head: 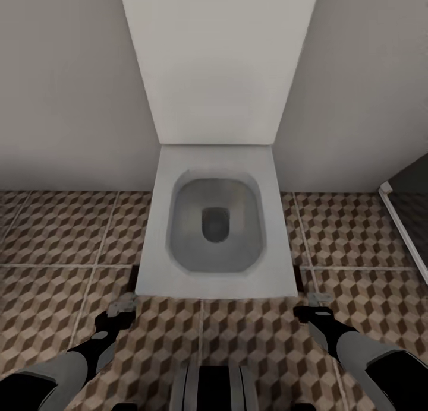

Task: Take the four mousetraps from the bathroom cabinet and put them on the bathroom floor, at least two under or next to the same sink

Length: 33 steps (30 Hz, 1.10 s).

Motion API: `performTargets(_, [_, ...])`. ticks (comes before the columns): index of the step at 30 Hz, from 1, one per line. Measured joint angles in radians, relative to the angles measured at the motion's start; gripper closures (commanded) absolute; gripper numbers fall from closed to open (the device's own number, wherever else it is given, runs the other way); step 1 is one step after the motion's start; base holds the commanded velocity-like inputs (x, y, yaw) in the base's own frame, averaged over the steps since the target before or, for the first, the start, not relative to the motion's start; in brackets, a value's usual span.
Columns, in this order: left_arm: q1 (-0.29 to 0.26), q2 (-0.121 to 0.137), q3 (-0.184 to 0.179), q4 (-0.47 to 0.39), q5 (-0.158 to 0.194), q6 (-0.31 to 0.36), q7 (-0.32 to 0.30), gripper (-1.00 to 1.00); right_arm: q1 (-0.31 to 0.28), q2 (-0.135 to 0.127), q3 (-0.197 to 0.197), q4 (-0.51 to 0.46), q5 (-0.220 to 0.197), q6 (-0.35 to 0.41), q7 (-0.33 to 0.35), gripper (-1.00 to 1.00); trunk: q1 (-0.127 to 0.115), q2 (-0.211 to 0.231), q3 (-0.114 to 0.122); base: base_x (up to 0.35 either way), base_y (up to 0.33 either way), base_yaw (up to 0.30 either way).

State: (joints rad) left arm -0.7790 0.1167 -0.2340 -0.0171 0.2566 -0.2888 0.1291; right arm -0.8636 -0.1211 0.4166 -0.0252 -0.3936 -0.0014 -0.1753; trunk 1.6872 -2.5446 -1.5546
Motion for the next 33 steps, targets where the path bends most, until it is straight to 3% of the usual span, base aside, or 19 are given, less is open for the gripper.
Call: performTargets(33, [0.000,0.000,0.000,0.000,0.001,0.001,0.000,-1.00,0.001,0.000,0.001,0.000,0.000,0.000,0.000,-1.00,0.000,0.000,0.000,-0.344,0.000,0.000])
